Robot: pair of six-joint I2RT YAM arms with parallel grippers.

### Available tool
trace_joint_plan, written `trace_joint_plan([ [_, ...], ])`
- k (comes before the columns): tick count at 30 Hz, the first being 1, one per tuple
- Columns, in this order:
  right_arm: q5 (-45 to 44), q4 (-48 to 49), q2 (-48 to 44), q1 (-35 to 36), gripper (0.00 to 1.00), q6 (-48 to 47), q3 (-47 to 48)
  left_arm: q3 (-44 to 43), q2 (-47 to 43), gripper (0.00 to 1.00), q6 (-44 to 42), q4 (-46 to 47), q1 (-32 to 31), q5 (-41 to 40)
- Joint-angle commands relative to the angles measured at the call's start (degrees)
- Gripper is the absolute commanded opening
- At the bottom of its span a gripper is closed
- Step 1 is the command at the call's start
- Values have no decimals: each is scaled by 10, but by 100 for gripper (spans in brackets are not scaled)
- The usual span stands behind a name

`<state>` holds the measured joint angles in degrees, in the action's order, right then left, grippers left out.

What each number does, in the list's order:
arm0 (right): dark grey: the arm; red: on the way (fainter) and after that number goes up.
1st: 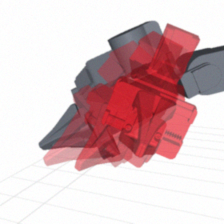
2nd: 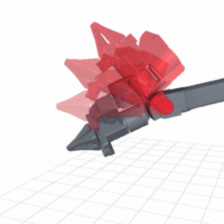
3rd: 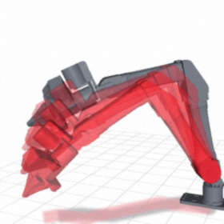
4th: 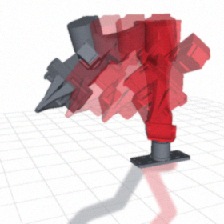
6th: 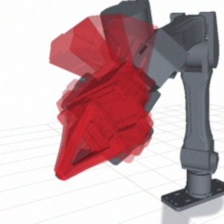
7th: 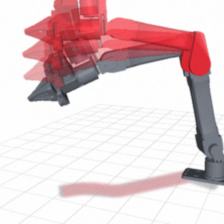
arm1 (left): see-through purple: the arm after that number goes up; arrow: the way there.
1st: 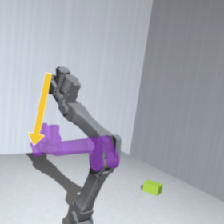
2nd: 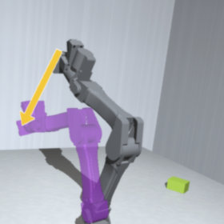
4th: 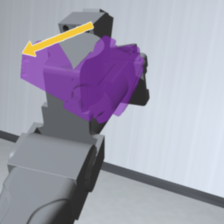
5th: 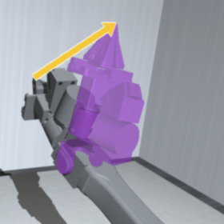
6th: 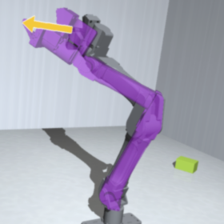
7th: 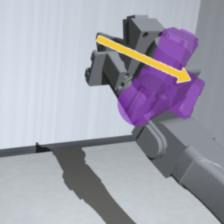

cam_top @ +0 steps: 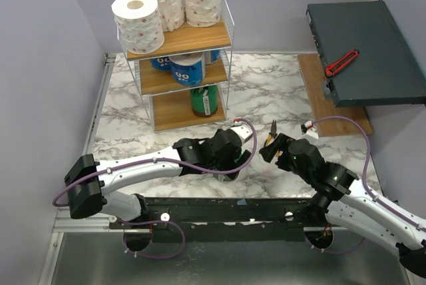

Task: Place and organize the paper towels onto the shelf
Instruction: Pick up the paper towel from the center of the board.

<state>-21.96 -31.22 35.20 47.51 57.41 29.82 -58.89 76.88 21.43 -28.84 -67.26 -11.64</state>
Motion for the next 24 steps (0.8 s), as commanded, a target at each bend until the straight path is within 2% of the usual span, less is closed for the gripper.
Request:
trace_joint_plan([
  [1, -25, -11, -2, -1, 87, 8, -6, -18, 11, 78, -4, -3, -5, -2],
  [15, -18, -3, 10, -1, 87, 7, -11, -18, 46, 65, -1, 7, -16, 10],
  [24, -16, -4, 7, -1, 87, 9, -15, -11, 63, 61, 1, 3, -15, -12],
])
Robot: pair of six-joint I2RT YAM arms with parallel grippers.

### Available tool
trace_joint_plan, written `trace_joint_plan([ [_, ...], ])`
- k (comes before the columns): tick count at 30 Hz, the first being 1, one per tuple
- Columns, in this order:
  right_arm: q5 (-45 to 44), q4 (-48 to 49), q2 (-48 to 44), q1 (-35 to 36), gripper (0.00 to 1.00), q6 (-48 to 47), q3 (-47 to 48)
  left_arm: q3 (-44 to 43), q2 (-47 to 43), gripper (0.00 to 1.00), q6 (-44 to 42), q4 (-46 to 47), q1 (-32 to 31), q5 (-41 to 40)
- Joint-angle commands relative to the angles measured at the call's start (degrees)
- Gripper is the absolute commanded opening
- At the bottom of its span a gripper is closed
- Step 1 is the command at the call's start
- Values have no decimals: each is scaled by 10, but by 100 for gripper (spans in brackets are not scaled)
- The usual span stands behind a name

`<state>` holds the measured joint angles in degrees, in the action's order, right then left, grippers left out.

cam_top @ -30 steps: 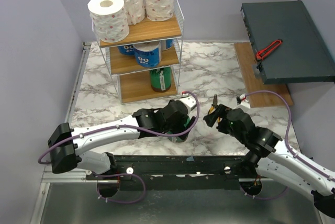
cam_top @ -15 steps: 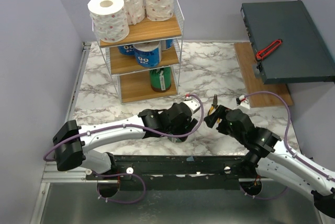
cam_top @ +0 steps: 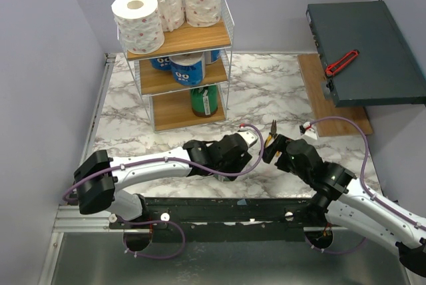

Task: Place and organize the paper towels onto the shelf
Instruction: Pick up the paper towel from the center of the board.

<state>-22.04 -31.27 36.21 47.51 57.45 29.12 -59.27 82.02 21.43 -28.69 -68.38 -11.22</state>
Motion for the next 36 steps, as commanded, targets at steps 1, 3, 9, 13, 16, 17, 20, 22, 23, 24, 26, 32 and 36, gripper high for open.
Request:
trace_joint_plan([
  [1, -15, -4, -2, -1, 87, 9, -7, -7, 15, 60, 1, 0, -4, -18],
  [3, -15, -4, -2, -1, 87, 9, -8, -5, 18, 58, 1, -1, -5, -22],
  [9, -14, -3, 2, -1, 87, 9, -7, -2, 28, 63, 1, -4, -4, -30],
  [13, -15, -1, 3, -1, 87, 8, -9, 0, 32, 63, -1, -1, -5, -32],
  [16, -15, 0, 4, -1, 87, 8, -11, -1, 40, 59, -2, -3, -6, -33],
  [17, -16, 0, 4, -1, 87, 8, -12, -1, 40, 58, -1, -2, -6, -34],
  [20, -16, 0, 4, -1, 87, 7, -12, 3, 37, 50, -2, -2, -7, -39],
  [22, -17, 0, 5, -1, 87, 6, -11, 2, 33, 47, -2, -6, -8, -49],
  [23, -17, 1, 6, -1, 87, 6, -11, 2, 29, 46, -1, -11, -8, -55],
  [24, -16, 1, 7, -1, 87, 5, -10, 1, 24, 45, -1, -16, -8, -62],
  [26, -16, 3, 9, -1, 87, 4, -8, 0, 11, 42, 0, -32, -9, -80],
  [32, -16, 9, 11, -1, 87, -1, -8, 3, -40, 40, 7, -81, -9, -136],
  [36, -12, 17, 15, -1, 87, -6, -8, 0, -58, 40, 7, -113, -1, -182],
])
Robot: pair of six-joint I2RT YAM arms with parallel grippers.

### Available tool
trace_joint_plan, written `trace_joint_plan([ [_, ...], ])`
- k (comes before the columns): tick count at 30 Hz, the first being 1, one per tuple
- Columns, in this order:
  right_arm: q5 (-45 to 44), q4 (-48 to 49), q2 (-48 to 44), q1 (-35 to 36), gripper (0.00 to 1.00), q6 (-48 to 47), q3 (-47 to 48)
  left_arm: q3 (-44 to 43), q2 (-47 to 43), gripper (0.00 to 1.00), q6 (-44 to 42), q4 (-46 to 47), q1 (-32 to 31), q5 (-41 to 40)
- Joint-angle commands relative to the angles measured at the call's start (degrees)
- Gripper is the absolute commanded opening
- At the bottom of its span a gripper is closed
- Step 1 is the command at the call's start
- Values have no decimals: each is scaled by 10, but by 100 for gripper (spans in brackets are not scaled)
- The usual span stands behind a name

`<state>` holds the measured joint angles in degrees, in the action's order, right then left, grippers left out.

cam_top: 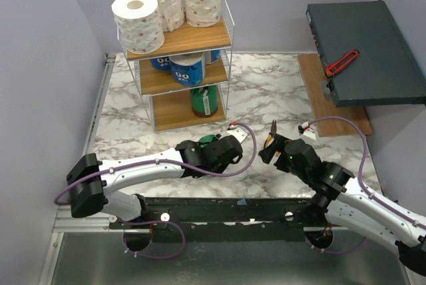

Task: Place and organize the paper towels onto the shelf
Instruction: Pick up the paper towel from the center of the board, then place the paper towel on the shelf.

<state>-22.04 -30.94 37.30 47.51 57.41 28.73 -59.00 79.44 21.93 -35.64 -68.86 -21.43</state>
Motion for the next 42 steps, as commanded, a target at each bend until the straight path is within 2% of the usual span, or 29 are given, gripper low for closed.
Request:
trace_joint_plan([
  [1, -11, 17, 6, -1, 87, -7, -4, -5, -36, 40, 0, -46, 10, -83],
  [8, -5, 21, 12, -1, 87, -12, 4, -20, -44, 42, -26, -62, 88, -91],
  [15, 6, 34, 2, -1, 87, -12, -9, -11, -82, 43, -45, -12, 188, -38],
  [21, 9, 36, 8, -1, 87, -17, -4, -40, -55, 43, -70, 12, 236, -21],
  [30, 16, 35, -12, -1, 87, -15, -17, -54, -6, 43, -75, 56, 272, -39],
  [31, 18, 35, -13, -31, 87, -12, -22, -53, -1, 43, -73, 62, 272, -45],
  [32, 20, 35, -15, -2, 87, -10, -26, -52, 5, 43, -72, 67, 274, -51],
  [42, 19, 31, -22, -1, 87, -9, -39, -69, 67, 43, -78, 96, 291, -93],
])
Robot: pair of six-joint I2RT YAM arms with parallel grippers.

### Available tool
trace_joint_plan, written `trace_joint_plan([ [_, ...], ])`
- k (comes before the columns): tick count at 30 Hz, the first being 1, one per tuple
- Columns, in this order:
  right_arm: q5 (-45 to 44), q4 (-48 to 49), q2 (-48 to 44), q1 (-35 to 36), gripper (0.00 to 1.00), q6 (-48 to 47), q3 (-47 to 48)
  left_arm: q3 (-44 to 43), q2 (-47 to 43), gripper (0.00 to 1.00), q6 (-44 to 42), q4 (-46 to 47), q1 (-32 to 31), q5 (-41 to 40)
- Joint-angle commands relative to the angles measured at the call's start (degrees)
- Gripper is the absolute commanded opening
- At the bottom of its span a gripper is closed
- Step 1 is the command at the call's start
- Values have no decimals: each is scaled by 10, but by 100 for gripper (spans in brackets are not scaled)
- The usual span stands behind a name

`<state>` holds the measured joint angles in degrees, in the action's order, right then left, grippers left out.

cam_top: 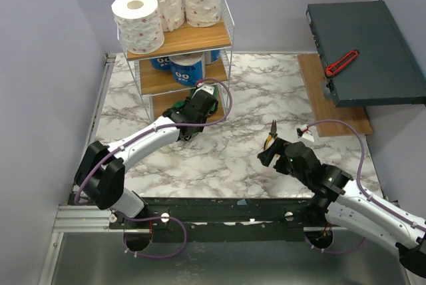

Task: Place and organize the paper towels onto the shelf
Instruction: Place the paper towel on the shelf.

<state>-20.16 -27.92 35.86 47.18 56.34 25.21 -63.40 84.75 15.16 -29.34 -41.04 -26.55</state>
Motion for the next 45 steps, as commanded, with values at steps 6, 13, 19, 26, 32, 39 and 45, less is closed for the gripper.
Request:
trace_joint_plan([
  [6, -1, 1, -16, 2, 87, 1, -9, -24, 23, 43, -14, 65, 31, -51],
  [13, -1, 1, -14, 2, 87, 2, -8, -42, 38, 43, -26, 81, 44, -54],
  [19, -2, 1, -15, 2, 87, 2, -9, -47, 38, 43, -26, 82, 55, -60],
  [26, -2, 5, -4, 2, 87, 0, -7, -36, 43, 50, -29, 94, 57, -84],
  [32, -4, 5, 1, 2, 87, -2, -4, -38, 53, 68, -18, 83, 57, -77],
  [39, -4, 5, 1, 2, 87, 0, -5, -26, 34, 72, -8, 79, 56, -63],
  [45, -5, 6, 6, 2, 87, 0, -3, -13, 4, 74, -2, 68, 45, -53],
])
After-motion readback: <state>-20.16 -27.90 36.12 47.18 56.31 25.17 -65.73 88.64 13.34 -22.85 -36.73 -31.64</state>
